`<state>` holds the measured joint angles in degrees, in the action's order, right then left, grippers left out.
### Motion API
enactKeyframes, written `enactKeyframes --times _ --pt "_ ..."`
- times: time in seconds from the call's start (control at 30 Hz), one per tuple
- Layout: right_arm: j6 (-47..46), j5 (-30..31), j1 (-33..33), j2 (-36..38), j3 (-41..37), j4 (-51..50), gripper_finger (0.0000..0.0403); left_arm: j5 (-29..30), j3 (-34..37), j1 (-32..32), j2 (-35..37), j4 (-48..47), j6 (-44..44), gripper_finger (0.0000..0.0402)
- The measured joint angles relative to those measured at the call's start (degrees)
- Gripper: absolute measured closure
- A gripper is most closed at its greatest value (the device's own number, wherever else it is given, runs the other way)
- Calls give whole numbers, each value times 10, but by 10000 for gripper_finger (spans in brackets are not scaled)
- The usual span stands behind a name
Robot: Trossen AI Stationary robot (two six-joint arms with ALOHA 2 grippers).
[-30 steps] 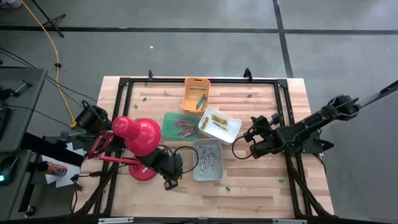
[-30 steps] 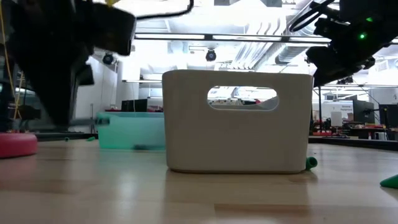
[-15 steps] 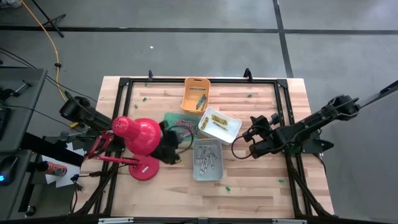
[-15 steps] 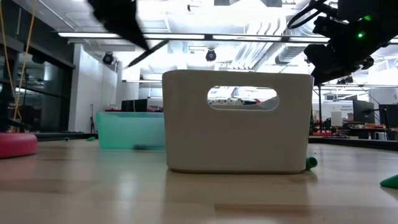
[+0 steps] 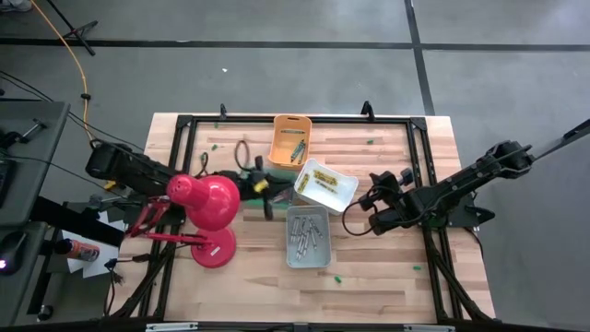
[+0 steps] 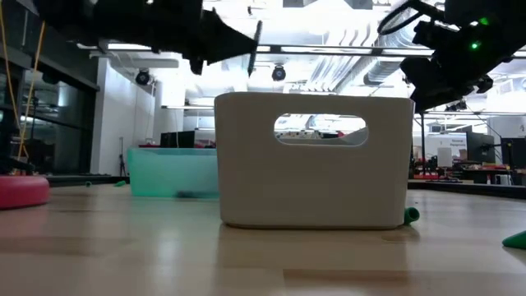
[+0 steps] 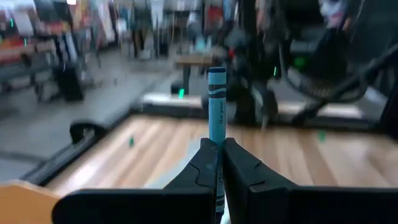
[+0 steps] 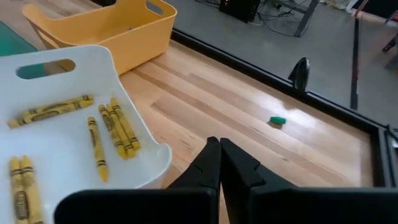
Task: Sort crayons
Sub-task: Put the blue crayon into the yellow bin
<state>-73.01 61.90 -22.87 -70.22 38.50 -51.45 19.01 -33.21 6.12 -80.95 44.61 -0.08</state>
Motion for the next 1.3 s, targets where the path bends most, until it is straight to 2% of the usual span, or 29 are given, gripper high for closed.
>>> enactKeyframes --times 0.1,0.3,0.37,0.63,0.7,0.73,0.83,0.93,1.0,1.07,1.3 --pt "46 0 0 -2 0 49 402 -22 50 -13 2 83 17 401" --pt "268 13 10 -33 0 261 402 -20 122 -13 3 182 49 401" --pt "349 -1 27 -42 0 324 402 -19 140 -14 3 209 53 401" --pt "613 -184 115 -51 -4 556 402 -34 161 -36 3 269 64 401" --pt "672 -253 143 -51 -32 666 402 -49 161 -37 3 274 63 401" --pt "692 -305 159 -51 -55 727 402 -54 161 -37 3 276 63 401" --pt "704 -459 209 -51 -137 912 402 -59 161 -34 3 278 63 401" --pt "682 -534 242 -51 -209 1055 403 -61 161 -33 3 277 64 401" --pt "673 -557 250 -50 -240 1124 403 -60 161 -34 3 277 69 401" --pt "670 -566 247 -50 -259 1152 403 -61 161 -37 3 277 77 401" --pt "690 -564 239 -50 -265 1151 403 -66 161 -51 3 277 76 401"
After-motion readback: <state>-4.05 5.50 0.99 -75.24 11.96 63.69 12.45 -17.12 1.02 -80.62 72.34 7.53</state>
